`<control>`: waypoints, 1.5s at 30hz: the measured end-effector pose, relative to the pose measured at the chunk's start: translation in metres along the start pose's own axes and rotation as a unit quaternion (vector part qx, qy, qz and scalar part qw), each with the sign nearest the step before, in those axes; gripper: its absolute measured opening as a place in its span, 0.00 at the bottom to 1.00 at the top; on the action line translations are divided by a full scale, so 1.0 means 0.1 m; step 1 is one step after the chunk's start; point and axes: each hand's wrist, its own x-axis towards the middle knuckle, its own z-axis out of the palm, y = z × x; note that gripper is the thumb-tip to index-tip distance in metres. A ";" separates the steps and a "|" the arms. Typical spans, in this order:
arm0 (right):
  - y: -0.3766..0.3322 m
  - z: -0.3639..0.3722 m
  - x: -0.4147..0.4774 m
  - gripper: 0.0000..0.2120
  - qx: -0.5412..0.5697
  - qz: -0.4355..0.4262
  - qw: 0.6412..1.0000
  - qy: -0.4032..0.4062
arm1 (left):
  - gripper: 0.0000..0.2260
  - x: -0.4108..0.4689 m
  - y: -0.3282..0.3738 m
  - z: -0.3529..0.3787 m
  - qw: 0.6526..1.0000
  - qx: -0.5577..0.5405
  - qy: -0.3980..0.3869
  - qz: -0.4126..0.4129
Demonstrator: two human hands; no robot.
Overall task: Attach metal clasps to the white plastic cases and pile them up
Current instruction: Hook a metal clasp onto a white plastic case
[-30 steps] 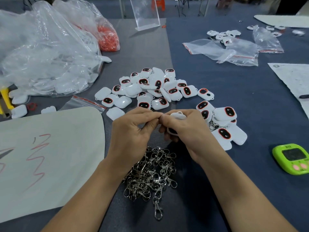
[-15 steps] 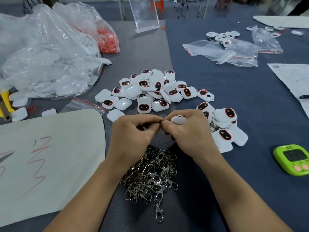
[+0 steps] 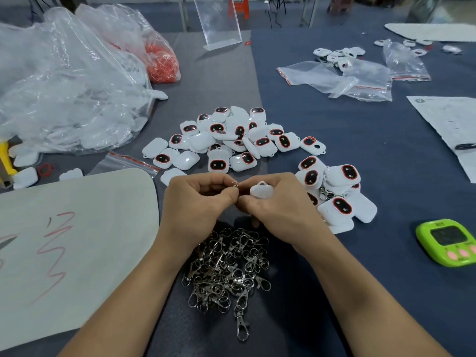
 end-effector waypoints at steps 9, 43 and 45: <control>-0.02 -0.05 -0.02 0.08 -0.075 -0.028 0.992 0.095 | 0.08 -0.04 0.03 0.01 0.997 0.066 -0.022 0.021; -0.01 -0.11 0.03 0.08 0.046 0.072 0.995 0.053 | 0.06 0.04 0.05 -0.16 0.988 0.146 0.020 0.033; 0.01 -0.09 0.03 0.07 -0.110 0.035 0.991 0.066 | 0.04 0.06 0.09 -0.28 0.960 0.261 -0.093 0.028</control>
